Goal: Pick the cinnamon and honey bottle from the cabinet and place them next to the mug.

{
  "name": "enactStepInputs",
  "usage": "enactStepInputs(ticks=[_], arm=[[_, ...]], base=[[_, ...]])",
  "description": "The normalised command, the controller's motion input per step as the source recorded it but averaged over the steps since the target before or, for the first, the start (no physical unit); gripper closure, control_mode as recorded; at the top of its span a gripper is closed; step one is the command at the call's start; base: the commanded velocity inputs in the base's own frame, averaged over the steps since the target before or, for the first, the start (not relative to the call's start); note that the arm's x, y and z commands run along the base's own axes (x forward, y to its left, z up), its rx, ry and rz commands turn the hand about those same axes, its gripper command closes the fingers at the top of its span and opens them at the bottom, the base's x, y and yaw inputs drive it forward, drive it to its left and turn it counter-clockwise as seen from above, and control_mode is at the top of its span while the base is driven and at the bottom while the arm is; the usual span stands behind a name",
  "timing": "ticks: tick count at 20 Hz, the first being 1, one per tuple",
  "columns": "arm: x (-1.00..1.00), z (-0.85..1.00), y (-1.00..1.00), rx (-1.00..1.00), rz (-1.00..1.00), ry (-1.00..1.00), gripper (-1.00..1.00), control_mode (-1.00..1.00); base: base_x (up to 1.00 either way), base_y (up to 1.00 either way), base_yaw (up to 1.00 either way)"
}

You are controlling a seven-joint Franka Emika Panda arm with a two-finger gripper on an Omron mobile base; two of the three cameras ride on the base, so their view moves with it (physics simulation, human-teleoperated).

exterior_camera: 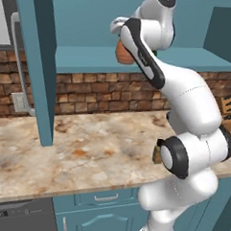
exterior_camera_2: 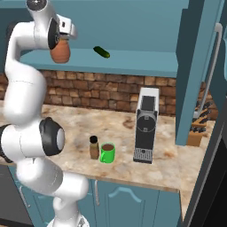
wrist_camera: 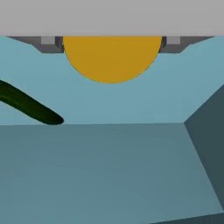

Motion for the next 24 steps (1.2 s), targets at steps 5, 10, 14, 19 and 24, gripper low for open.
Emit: enactStepInputs(ticks=[5, 10, 14, 19, 24], arm=[[-0.79, -0.09, -0.4, 0.03, 0.0, -0.02, 1.0, -1.0], [-0.87, -0.3, -0.77, 0.03, 0.0, 0.0, 1.0, -1.0], [-0.99, -0.29, -0.9, 0.04, 0.0, -0.03, 1.0, -1.0], [-0.93, -0.42, -0.88, 0.01, 0.0, -0.01, 1.0, -1.0], [-0.84, -0.5, -0.68, 0.0, 0.0, 0.0, 1.0, -1.0]], base=[[0.0, 0.0, 0.0], [0.0, 0.0, 0.0], [0.0, 0.0, 0.0], [0.0, 0.0, 0.0], [0.0, 0.0, 0.0]])
